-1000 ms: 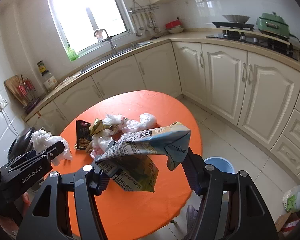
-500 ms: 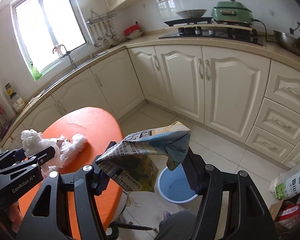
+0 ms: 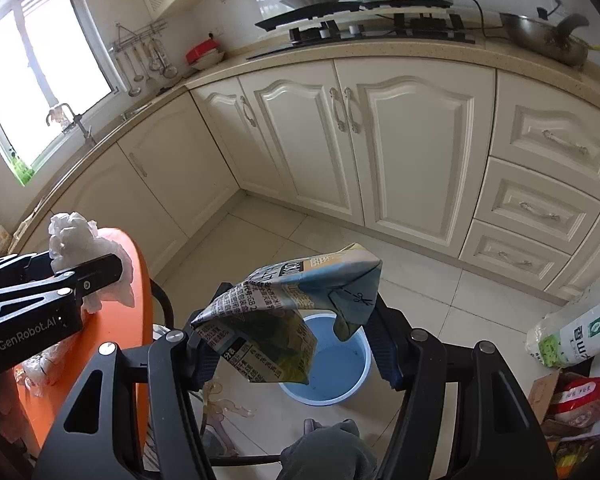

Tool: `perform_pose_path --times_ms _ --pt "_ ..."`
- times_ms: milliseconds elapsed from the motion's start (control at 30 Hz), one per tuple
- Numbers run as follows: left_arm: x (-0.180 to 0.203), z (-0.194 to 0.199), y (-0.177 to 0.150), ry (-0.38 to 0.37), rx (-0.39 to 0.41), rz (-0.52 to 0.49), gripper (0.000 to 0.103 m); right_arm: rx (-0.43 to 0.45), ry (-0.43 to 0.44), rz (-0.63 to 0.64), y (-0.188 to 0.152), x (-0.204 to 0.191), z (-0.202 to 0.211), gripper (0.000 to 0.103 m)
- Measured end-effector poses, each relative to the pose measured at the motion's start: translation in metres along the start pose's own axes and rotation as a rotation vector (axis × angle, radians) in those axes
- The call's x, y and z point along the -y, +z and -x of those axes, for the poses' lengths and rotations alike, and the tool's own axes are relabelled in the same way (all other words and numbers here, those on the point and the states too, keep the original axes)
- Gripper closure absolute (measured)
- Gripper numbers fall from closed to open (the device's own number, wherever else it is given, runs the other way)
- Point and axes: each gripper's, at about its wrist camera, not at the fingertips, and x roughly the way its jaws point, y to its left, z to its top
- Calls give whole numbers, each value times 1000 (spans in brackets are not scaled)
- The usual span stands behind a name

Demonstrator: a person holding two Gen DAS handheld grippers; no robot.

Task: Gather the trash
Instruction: 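Carry both items over the blue bucket and open both grippers, then return both tools to the table and close the left gripper on the paper ball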

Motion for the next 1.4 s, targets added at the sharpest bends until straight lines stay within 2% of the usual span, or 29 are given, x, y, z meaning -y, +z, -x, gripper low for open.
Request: perform_pose_path --times_ms 33,67,167,333,433,467,500,567,633,667,800,967,1400 --pt "-1 -4 1 1 0 -6 35 -8 -8 -9 0 3 -2 38" --pt "-2 -9 3 4 2 -9 29 -11 -17 -13 0 5 -4 37" --pt "-7 -19 7 28 13 -21 27 -23 -29 -23 0 11 -11 37" --pt "-23 -40 15 11 -39 17 26 -44 -29 -16 -1 9 -20 37" --pt "-38 -47 19 36 -43 39 26 -51 -17 8 3 -2 -25 37" --pt "-39 -48 20 45 -46 44 26 -52 -11 18 4 -6 -26 29" --pt "-45 -50 21 52 -49 50 25 -61 3 17 7 -10 -27 10" --pt "-44 -47 20 64 -41 69 25 -49 49 -14 11 -9 -24 0" --pt "-48 -48 22 84 -35 76 25 -15 71 -43 11 -8 -18 0" --pt "-46 -48 20 88 -33 80 25 -17 56 -48 11 -7 -17 0" --pt "-39 -45 12 84 -34 92 25 -56 7 -49 9 -5 -23 0" --pt "-41 -35 -1 74 -44 108 25 -108 -9 -50 2 -6 -27 0" --pt "-54 11 -36 38 -51 145 25 -105 -20 -17 -14 -26 9 0"
